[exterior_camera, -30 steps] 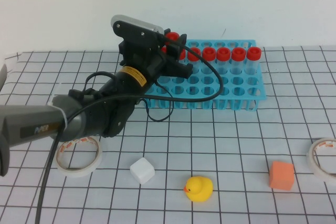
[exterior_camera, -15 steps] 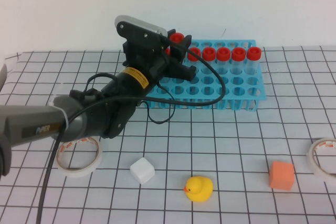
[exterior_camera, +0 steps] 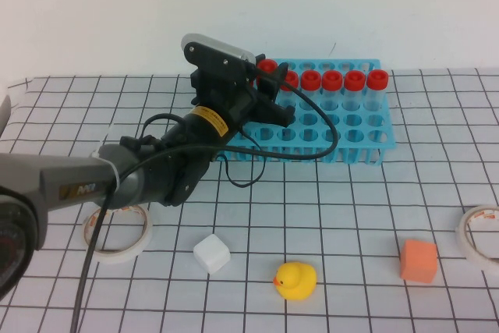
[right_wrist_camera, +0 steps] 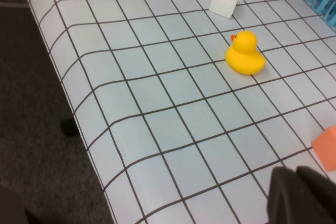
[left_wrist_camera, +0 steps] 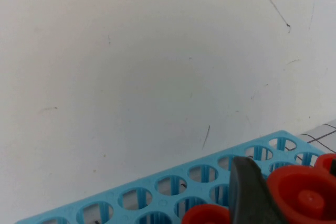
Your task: Place the test tubes
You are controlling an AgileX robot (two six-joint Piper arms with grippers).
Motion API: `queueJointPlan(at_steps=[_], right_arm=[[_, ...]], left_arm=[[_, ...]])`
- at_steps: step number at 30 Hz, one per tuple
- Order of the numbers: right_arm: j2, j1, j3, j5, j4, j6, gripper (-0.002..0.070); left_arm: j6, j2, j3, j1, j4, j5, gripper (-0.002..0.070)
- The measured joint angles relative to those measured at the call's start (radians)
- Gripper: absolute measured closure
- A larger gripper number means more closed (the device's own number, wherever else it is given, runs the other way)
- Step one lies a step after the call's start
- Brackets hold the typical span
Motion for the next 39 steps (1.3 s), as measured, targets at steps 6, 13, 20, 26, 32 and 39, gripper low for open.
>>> queueJointPlan(at_steps=[6, 13, 20, 26, 32, 39], right_arm=[[0.0, 0.0, 0.0, 0.0, 0.0, 0.0, 0.0678], [0.0, 0.0, 0.0, 0.0, 0.0, 0.0, 0.0678], [0.0, 0.0, 0.0, 0.0, 0.0, 0.0, 0.0678], [0.0, 0.0, 0.0, 0.0, 0.0, 0.0, 0.0678], [0.0, 0.0, 0.0, 0.0, 0.0, 0.0, 0.0678], [0.0, 0.0, 0.0, 0.0, 0.0, -0.002, 0.0678]], left_arm=[[0.002, 0.0, -0.002, 0.0, -0.002, 0.009, 0.0419], [0.034, 0.0, -0.004, 0.0, -0.036, 0.013, 0.0419], [0.053, 0.001, -0.004, 0.0, -0.064, 0.024, 0.0419], [0.053, 0.001, -0.004, 0.0, -0.043, 0.024, 0.0419], [0.034, 0.001, -0.004, 0.0, -0.042, 0.032, 0.0419], [0.005, 0.001, -0.004, 0.0, -0.042, 0.037, 0.0419]])
